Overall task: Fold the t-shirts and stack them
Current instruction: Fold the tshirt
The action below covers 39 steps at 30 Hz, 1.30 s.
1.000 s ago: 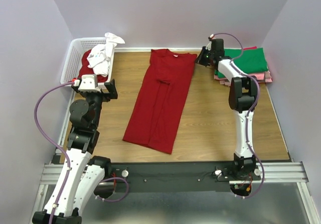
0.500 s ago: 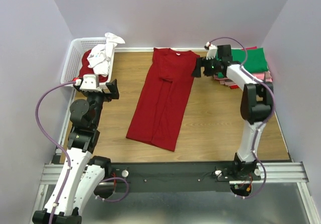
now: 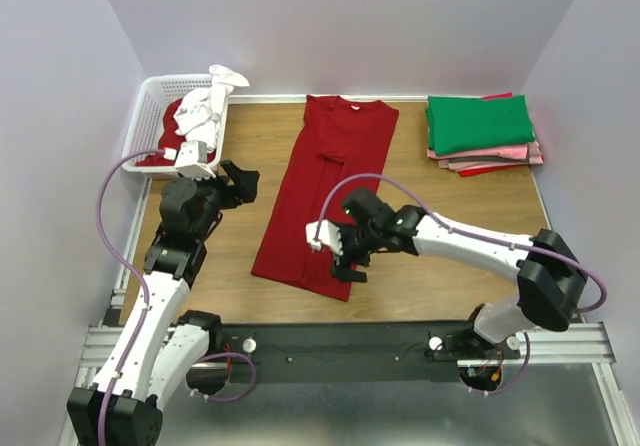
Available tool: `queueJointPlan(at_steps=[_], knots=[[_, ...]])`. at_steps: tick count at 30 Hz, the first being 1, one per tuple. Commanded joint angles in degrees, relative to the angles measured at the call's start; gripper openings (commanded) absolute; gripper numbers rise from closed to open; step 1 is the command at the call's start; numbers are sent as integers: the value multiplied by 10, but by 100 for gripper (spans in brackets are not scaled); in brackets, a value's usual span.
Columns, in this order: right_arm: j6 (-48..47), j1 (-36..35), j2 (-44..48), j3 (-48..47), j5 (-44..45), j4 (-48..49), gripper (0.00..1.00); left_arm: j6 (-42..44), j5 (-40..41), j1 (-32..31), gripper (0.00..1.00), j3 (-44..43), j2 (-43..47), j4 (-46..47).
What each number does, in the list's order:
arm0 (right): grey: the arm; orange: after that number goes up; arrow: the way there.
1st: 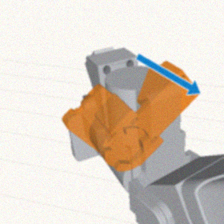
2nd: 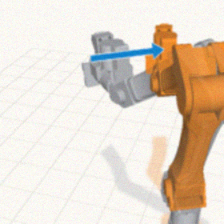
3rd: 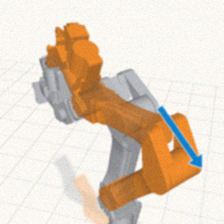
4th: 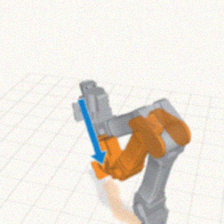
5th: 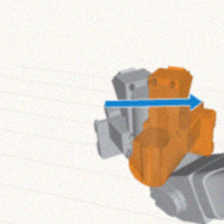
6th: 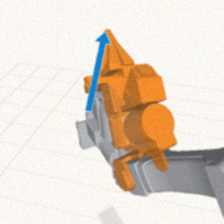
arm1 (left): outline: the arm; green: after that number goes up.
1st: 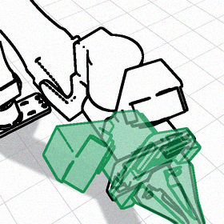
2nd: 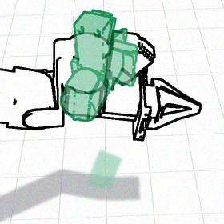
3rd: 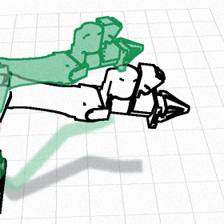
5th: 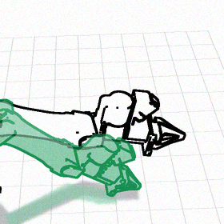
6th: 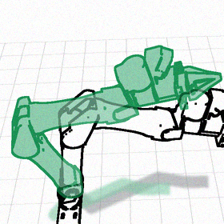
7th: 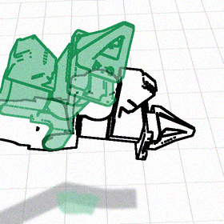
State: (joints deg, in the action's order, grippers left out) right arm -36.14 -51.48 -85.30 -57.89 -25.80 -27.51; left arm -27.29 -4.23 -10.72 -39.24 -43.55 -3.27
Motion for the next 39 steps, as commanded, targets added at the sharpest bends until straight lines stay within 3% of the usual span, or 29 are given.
queueJointPlan(at_steps=[1, 6, 7, 13, 18, 22, 30, 39], knots=[[-21, -87, -21, 12, 112, -16, 86, -163, -76, -2, 81, 37, 14, -103], [-5, -160, -44, 33, 193, 30, 81, -236, -19, -1, 76, 72, 35, -222], [-1, -170, -49, 35, 198, 41, 80, -251, -12, -2, 68, 89, 37, -247], [25, -198, -98, 20, 212, 58, 70, -315, -46, -1, 54, 163, 51, -242], [33, -199, -123, 2, 223, 56, 56, -306, -47, -1, 53, 168, 33, -243], [35, -199, -127, 3, 231, 56, 55, -304, -53, -3, 52, 187, 15, -228], [37, -199, -125, 8, 233, 56, 39, -303, -59, -5, 52, 191, -4, -217], [39, -199, -112, 19, 222, 56, 28, -310, -68, -38, 57, 193, -30, -228]])
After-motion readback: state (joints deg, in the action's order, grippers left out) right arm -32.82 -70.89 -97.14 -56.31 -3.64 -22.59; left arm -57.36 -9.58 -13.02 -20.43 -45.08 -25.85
